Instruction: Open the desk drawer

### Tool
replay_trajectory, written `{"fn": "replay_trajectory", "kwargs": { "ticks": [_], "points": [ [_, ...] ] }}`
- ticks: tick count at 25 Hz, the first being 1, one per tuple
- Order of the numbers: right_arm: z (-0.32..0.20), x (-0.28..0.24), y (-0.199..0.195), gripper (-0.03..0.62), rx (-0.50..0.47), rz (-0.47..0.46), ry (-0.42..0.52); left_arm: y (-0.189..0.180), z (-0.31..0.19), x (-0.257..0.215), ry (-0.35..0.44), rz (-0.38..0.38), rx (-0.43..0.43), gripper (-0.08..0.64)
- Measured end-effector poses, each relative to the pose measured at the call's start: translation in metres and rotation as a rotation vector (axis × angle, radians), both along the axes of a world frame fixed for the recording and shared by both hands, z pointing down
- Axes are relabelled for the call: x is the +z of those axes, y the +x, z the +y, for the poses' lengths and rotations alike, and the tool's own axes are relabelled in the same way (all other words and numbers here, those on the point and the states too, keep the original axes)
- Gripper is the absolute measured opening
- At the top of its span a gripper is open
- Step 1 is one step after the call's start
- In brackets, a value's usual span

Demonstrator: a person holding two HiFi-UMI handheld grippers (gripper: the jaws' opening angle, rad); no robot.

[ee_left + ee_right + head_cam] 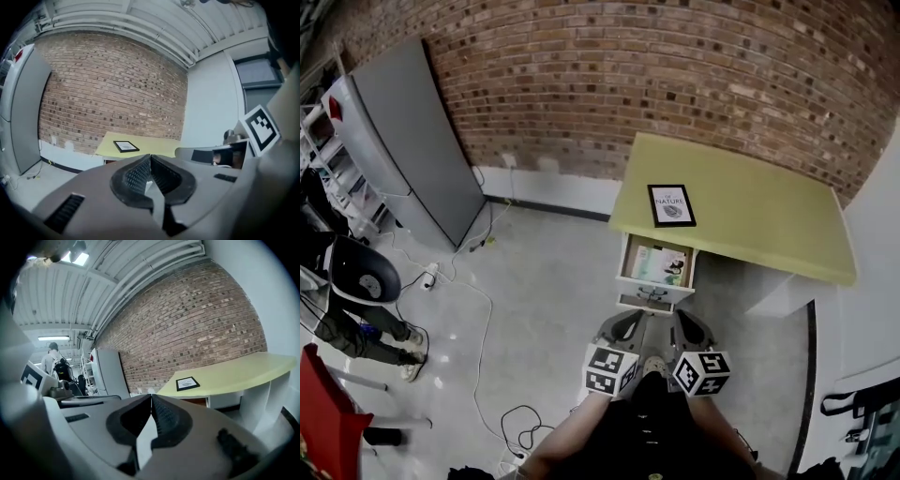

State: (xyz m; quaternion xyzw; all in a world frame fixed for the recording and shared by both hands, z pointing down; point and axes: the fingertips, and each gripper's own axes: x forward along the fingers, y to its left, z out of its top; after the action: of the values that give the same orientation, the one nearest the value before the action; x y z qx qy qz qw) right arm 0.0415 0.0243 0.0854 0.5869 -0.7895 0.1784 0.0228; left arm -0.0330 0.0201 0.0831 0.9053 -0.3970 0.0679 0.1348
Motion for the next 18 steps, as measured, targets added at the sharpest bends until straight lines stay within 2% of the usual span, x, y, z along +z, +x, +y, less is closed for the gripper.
{"fn": "replay_trajectory", "kwargs": {
  "ticks": [13,18],
  "points": [
    [-0.001,-0.001,-0.003,0.012,0.013,-0.006,0.004,-0.002,0.017,-0.009,0.028,-0.010,0.008,0.011],
    [0.001,-0.004,-0.020,0.012,-0.026,0.004,0.019,-0.012,0.018,-0.008,0.029,-0.007,-0.012,0.011]
  ]
}}
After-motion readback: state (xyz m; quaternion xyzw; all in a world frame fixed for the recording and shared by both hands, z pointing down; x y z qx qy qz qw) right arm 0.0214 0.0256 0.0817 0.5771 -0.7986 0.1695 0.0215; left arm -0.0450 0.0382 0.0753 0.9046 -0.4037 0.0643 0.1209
